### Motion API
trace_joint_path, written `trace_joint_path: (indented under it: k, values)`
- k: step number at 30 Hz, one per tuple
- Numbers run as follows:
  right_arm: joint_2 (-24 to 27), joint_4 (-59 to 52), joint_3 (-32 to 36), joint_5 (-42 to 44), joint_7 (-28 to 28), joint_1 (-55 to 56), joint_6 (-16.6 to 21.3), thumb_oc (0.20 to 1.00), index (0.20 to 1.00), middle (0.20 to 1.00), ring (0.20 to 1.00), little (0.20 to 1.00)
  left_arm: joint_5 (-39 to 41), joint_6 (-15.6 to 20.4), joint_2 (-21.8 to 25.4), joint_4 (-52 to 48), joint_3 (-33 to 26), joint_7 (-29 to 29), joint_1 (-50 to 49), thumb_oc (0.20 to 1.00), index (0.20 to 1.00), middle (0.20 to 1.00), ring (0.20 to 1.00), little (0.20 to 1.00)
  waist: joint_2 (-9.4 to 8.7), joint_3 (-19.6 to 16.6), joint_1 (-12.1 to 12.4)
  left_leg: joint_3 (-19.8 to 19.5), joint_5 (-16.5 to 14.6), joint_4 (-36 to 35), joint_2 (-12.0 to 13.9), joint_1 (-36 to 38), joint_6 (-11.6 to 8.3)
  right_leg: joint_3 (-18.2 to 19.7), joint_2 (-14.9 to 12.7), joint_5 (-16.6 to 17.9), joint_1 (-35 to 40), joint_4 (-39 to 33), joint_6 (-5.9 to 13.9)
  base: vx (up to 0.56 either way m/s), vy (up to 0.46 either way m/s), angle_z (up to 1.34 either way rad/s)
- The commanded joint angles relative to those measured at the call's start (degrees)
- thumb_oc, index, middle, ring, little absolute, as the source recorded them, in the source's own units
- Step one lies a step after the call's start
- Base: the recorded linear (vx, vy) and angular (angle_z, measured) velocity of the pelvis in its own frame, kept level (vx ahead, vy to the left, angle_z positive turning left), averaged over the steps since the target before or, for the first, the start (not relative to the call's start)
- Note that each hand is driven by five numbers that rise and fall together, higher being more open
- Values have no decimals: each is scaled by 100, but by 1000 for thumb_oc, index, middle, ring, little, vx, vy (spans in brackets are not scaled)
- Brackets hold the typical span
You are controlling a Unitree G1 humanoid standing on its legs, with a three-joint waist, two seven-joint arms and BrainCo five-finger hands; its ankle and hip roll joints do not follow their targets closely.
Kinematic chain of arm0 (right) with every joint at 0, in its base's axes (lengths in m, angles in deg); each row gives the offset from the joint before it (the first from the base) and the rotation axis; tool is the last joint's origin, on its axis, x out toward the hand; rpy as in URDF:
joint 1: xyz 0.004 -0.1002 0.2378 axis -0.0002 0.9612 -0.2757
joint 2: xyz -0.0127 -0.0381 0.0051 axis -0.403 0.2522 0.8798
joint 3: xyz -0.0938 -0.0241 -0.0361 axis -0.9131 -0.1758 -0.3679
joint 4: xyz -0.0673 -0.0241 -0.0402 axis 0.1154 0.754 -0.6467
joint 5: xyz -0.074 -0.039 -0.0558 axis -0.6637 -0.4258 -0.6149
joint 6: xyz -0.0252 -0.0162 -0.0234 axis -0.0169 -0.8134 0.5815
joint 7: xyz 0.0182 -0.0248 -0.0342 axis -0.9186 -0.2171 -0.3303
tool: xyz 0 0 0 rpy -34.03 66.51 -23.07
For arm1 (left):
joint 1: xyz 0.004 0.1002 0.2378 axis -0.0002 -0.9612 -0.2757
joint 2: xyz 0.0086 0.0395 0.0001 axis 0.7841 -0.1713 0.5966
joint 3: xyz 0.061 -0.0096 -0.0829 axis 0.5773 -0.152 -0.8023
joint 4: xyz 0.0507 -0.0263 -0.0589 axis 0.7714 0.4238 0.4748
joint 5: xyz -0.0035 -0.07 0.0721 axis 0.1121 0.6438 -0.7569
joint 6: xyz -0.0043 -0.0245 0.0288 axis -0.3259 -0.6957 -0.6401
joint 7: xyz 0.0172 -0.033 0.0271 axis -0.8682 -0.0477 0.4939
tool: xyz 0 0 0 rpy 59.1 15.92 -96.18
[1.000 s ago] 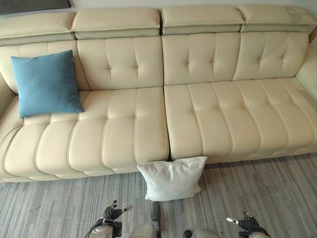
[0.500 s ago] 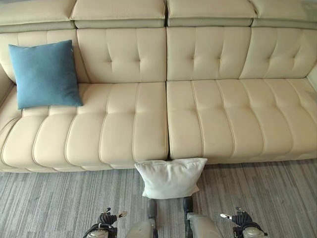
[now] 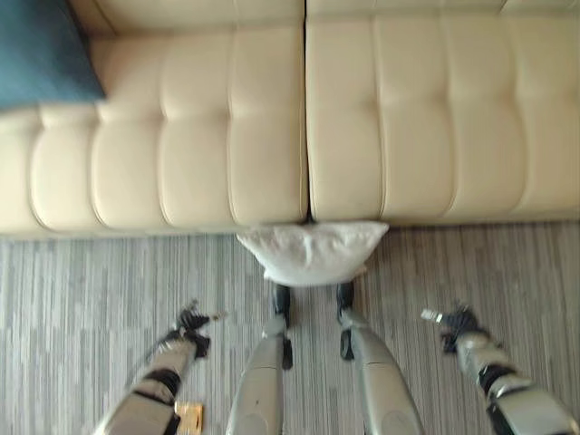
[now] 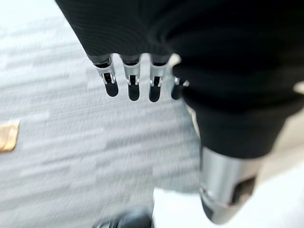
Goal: Pick up all the scattered cushions and arrange them neatly on the sofa.
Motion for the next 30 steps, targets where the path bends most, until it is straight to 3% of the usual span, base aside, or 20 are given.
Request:
trace_joint_path:
  k: [1,2,4,7,13,15,19,20,22,23,24,25,26,30]
  values:
    - [190,-10,-366,136,353,-114,139,1000,1000,1000,1000,1000,140,167,376,142,-122,324,179,1000,1000,1000,1000,1000,-65,-155,-62,10,-870,712,-20,-434,-94,216,-36,-1133,-76,486,389,-81,9,9]
    - [246,-138,-410,241,505,-451,214,1000,1000,1000,1000,1000,248,186,443,67,-128,367,461,1000,1000,1000,1000,1000,-47,-1,-72,-21,-897,963,-7,-932,-98,226,-54,-1158,-570,723,386,-102,4,6]
    - [261,-267,-425,299,620,-624,268,1000,1000,1000,1000,1000,337,226,456,0,-117,448,628,1000,1000,1000,1000,1000,-46,65,-75,-44,-918,1070,-18,-1205,-94,226,-50,-1187,-844,869,384,-46,1,3]
    - [267,-1400,-531,346,1100,-1103,581,1000,1000,1000,1000,1000,532,395,429,-600,-7,742,1076,1000,1000,1000,1000,1000,-70,345,-125,-97,-1018,1545,-5,-2029,-88,247,-68,-1253,-1629,1325,393,-12,2,1]
    - [-139,-2473,-755,511,1499,-1567,1001,1000,1000,1000,1000,1000,776,631,27,-1378,436,939,1677,1000,1000,1000,1000,1000,-80,365,-161,-138,-1071,1964,-84,-2838,-78,202,-67,-1317,-2410,1766,405,5,-10,6]
    - [-717,-2773,-1099,777,1431,-1831,1227,1000,1000,1000,1000,1000,1071,841,-601,-2108,934,914,2105,1000,1000,1000,1000,1000,-58,366,-139,-187,-1077,2205,-142,-3246,-43,133,-64,-1333,-2791,2017,421,-33,-9,6]
    - [-1262,-2567,-1229,1049,1188,-2007,1261,1000,1000,1000,1000,1000,1578,933,-1351,-2418,1309,667,2305,1000,1000,1000,1000,1000,-9,362,-113,-199,-1125,2444,-181,-3448,-5,85,-62,-1337,-2991,2251,414,-24,5,-2]
    - [-1345,-2528,-1235,1184,1117,-2073,1287,890,890,890,890,890,1733,944,-1487,-2432,1346,605,2357,1000,1000,1000,1000,1000,-5,362,-106,-209,-1134,2454,-178,-3475,2,92,-67,-1340,-3023,2266,418,0,0,0]
    - [-1526,-2495,-1167,1444,989,-2128,1404,200,200,200,200,200,2061,988,-1790,-2459,1367,487,2420,1000,1000,1000,1000,1000,7,356,-94,-203,-1134,2440,-173,-3523,7,85,-86,-1342,-3065,2273,426,-6,6,-4]
    - [-1660,-2516,-1079,1777,859,-2175,1531,200,200,200,200,200,2335,977,-1996,-2484,1386,347,2422,576,576,576,576,576,13,292,-93,-177,-1125,2432,-174,-3579,8,64,-99,-1326,-3121,2284,444,5,27,-10]
    - [-1811,-2565,-950,2171,681,-2165,1696,200,200,200,200,200,2703,983,-2211,-2512,1362,172,2418,388,388,388,388,388,25,239,-100,-162,-1118,2402,-178,-3575,10,62,-96,-1313,-3130,2257,455,11,29,-9]
    - [-1808,-2559,-950,2180,672,-2165,1701,200,200,200,200,200,2710,985,-2210,-2508,1364,166,2419,269,269,269,269,269,25,234,-98,-161,-1118,2400,-178,-3576,10,62,-96,-1312,-3132,2256,456,13,31,-6]
    - [-1912,-2623,-856,2431,597,-2129,1790,200,200,200,200,200,2930,979,-2349,-2550,1359,64,2372,200,200,200,200,200,28,183,-100,-151,-1110,2325,-170,-3533,14,51,-104,-1303,-3087,2200,464,5,18,-4]
    - [-2158,-2796,-620,3222,161,-1962,2041,200,200,200,200,200,3395,969,-2617,-2708,1305,-240,2267,200,200,200,200,200,41,4,-102,-117,-1042,1940,-159,-3287,12,31,-100,-1240,-2911,1916,494,2,23,-2]
